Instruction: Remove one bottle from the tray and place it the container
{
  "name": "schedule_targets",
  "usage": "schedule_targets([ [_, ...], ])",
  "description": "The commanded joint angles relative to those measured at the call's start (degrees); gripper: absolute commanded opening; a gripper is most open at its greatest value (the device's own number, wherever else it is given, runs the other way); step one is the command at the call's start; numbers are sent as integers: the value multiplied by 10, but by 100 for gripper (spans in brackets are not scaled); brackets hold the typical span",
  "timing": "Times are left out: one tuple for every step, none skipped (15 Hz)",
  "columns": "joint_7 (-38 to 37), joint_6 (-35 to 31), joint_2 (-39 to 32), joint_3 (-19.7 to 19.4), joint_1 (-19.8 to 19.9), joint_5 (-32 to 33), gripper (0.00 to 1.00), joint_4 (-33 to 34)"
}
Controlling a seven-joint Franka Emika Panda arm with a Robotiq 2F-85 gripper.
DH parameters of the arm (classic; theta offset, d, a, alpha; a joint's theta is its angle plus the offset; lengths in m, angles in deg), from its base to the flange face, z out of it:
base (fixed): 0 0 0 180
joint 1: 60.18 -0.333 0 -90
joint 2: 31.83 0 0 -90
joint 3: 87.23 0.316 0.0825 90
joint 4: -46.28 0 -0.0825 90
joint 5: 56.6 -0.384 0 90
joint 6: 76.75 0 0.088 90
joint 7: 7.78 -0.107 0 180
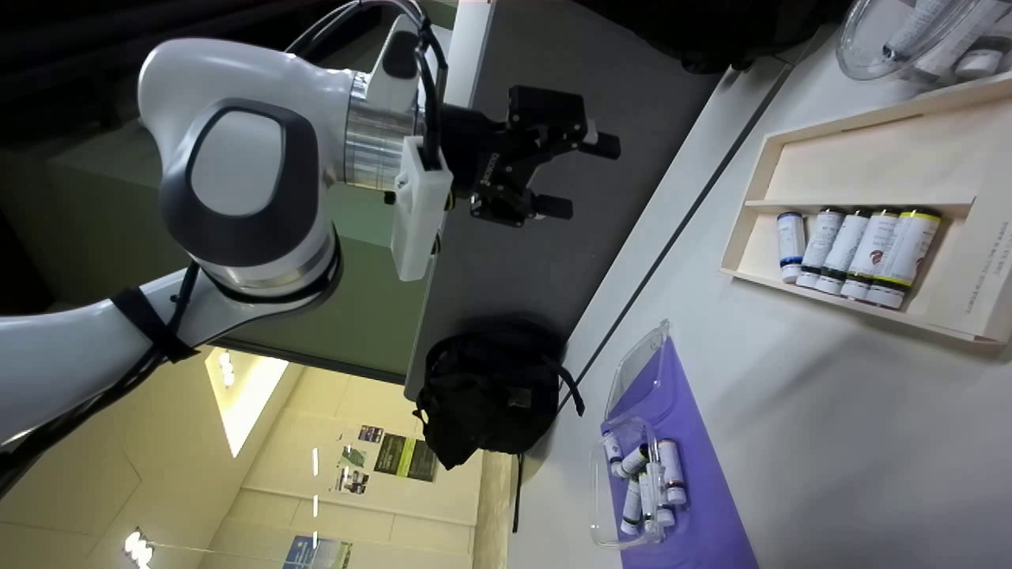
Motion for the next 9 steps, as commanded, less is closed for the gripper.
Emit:
schedule_targets([
  [-72, -7, -30, 0, 13, -25, 100, 32],
  [-85, -16, -42, -1, 16, -36, 100, 39],
  [-102, -24, -56, -1, 19, -45, 100, 47],
  [-115, -38, -73, 1, 23, -59, 100, 55],
  [-134, -46, -88, 2, 24, -69, 100, 63],
  [-148, -59, -106, 6, 27, -86, 100, 72],
  [-165, -66, -123, 9, 30, -101, 100, 83],
  [-182, -74, -138, 12, 30, -114, 100, 93],
  [-204, -75, -156, 11, 29, -119, 100, 107],
])
